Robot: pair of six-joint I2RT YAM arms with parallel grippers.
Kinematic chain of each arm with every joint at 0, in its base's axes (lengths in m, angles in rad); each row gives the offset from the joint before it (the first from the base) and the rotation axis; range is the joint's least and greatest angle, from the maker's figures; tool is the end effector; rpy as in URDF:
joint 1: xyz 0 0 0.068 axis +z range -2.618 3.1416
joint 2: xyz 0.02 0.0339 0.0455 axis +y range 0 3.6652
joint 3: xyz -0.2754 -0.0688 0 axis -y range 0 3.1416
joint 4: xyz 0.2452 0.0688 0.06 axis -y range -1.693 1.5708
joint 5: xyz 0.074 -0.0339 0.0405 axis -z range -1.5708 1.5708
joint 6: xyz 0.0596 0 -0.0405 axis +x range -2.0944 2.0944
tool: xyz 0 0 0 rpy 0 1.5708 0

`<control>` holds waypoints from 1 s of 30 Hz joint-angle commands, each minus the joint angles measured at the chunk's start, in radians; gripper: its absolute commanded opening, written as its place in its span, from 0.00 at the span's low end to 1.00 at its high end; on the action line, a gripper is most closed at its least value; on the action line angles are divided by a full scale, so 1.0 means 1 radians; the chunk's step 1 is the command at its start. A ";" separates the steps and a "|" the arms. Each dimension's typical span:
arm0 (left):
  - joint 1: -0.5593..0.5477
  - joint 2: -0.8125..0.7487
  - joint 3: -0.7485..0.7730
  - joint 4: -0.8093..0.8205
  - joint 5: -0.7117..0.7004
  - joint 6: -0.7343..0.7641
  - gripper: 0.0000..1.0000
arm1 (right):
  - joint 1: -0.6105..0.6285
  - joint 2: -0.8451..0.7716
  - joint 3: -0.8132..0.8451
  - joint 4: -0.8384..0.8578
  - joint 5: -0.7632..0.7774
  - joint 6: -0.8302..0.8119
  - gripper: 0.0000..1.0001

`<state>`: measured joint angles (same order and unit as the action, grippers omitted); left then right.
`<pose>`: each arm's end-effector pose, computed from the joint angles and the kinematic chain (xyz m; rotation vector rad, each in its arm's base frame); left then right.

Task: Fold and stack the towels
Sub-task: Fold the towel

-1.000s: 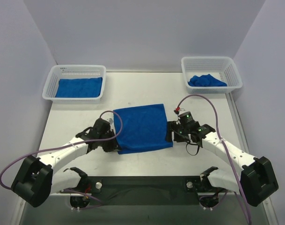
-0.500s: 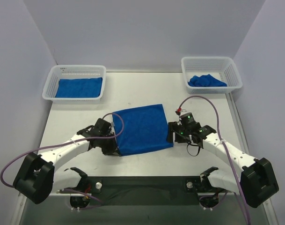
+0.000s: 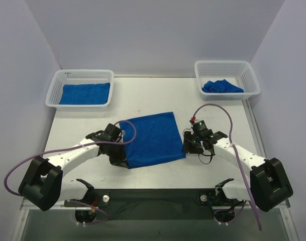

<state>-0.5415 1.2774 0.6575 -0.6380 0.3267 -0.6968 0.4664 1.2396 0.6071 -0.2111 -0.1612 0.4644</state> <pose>0.1743 -0.1272 0.1594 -0.1550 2.9981 -0.6775 0.2208 0.1219 0.1781 -0.0792 2.4940 0.6059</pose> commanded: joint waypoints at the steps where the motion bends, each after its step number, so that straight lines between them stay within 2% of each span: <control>1: -0.003 -0.004 0.024 -0.022 0.006 0.019 0.04 | -0.005 0.023 -0.004 0.012 -0.032 0.045 0.41; 7: -0.003 -0.007 0.007 -0.020 -0.009 0.019 0.04 | -0.006 0.073 -0.030 0.038 -0.040 0.091 0.40; 9: -0.003 -0.004 0.004 -0.020 -0.012 0.019 0.04 | -0.005 0.090 -0.035 0.045 -0.040 0.095 0.37; 13: -0.003 -0.003 -0.010 -0.020 -0.020 0.025 0.04 | -0.005 0.107 -0.041 0.055 -0.049 0.099 0.26; 14: -0.002 0.000 -0.013 -0.020 -0.020 0.026 0.04 | -0.005 0.101 -0.040 0.052 -0.047 0.095 0.18; 15: -0.003 0.003 -0.013 -0.022 -0.020 0.029 0.04 | -0.005 0.092 -0.038 0.046 -0.043 0.095 0.15; 16: -0.003 0.005 -0.018 -0.022 -0.023 0.031 0.04 | -0.005 0.069 -0.035 0.030 -0.038 0.088 0.08; 19: 0.000 0.007 -0.030 -0.022 -0.022 0.033 0.04 | -0.008 0.044 -0.009 -0.029 -0.020 0.059 0.00; 27: -0.002 0.026 -0.041 -0.045 -0.029 0.046 0.04 | -0.006 0.031 0.048 -0.158 0.043 0.010 0.00; 30: -0.005 0.037 -0.061 -0.022 -0.018 0.043 0.12 | -0.008 0.063 0.042 -0.166 0.038 0.003 0.00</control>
<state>-0.5419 1.3029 0.6235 -0.6460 0.3153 -0.6701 0.4652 1.2877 0.6277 -0.2840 -0.1799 0.4965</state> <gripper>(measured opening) 0.103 0.034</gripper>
